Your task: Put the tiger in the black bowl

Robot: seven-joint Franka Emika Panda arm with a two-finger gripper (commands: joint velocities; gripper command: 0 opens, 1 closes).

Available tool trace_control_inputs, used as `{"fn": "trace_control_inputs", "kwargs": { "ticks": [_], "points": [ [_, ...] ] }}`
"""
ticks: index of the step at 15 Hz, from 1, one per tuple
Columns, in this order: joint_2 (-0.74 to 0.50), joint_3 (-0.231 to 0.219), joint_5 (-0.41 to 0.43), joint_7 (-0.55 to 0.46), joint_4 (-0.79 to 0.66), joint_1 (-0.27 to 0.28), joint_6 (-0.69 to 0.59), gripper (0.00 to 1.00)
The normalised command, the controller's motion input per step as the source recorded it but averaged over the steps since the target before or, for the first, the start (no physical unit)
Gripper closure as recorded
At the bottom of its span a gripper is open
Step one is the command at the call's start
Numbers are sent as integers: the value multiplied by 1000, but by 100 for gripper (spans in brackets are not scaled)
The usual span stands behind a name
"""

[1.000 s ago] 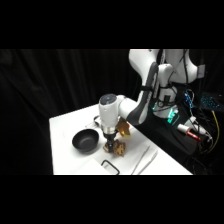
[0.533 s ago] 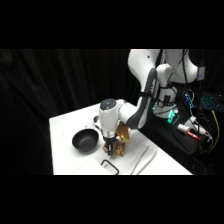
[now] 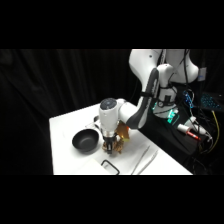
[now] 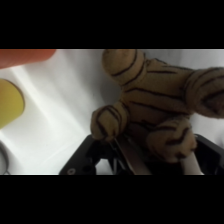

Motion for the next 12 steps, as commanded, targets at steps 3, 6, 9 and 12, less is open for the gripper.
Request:
{"fn": "trace_control_inputs", "kwargs": {
  "ticks": [3,6,9,12],
  "points": [
    [-328,-129,-163,49,-13,112,-356,96],
    [-330,-52,-189,26,41,-1,-355,98],
    [-216,13,-181,6,122,-108,-229,96],
    [-94,50,-120,-40,198,-180,-151,98]
  ]
}}
